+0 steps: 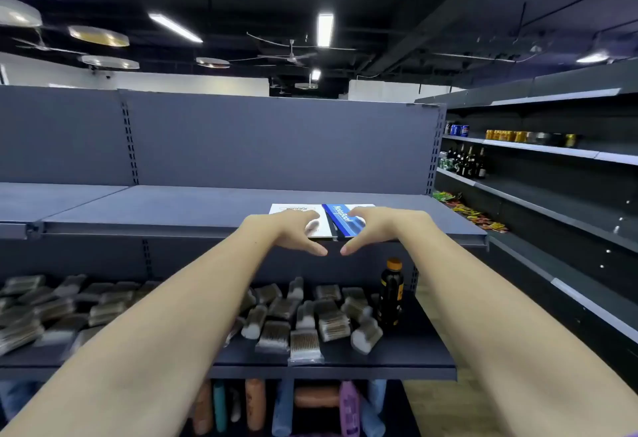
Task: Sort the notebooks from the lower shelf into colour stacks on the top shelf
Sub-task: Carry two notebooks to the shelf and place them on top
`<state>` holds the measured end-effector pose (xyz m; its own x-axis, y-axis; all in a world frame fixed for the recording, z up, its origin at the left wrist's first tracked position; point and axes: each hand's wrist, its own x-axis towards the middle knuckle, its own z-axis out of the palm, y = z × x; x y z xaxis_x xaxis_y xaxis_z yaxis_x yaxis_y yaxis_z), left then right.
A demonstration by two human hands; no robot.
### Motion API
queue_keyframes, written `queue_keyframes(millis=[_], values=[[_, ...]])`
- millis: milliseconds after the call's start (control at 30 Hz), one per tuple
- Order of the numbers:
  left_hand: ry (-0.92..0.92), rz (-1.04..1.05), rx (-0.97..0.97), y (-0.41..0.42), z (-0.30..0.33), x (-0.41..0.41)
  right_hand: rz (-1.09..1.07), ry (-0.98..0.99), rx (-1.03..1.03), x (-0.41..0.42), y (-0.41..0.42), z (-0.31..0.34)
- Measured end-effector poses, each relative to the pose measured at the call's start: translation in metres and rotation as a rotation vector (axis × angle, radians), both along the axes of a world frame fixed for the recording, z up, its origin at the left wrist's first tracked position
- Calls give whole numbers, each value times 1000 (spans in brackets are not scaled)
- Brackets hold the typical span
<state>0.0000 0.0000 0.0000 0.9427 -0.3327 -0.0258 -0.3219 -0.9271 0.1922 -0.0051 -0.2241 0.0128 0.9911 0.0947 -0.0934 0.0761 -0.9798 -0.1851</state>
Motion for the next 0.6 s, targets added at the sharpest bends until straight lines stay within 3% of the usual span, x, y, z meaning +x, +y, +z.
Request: queue_keyframes(millis=[133,400,600], values=[[-120,-24,62,-4,-6,1,34,-77,-9,-2,-7,-10],[-108,103,-24,-28,-2,-10,94,-168,140,-9,-7,-15],[-154,259,74,-46,-8,-19,78,-189,-31,-11,-10,-14]])
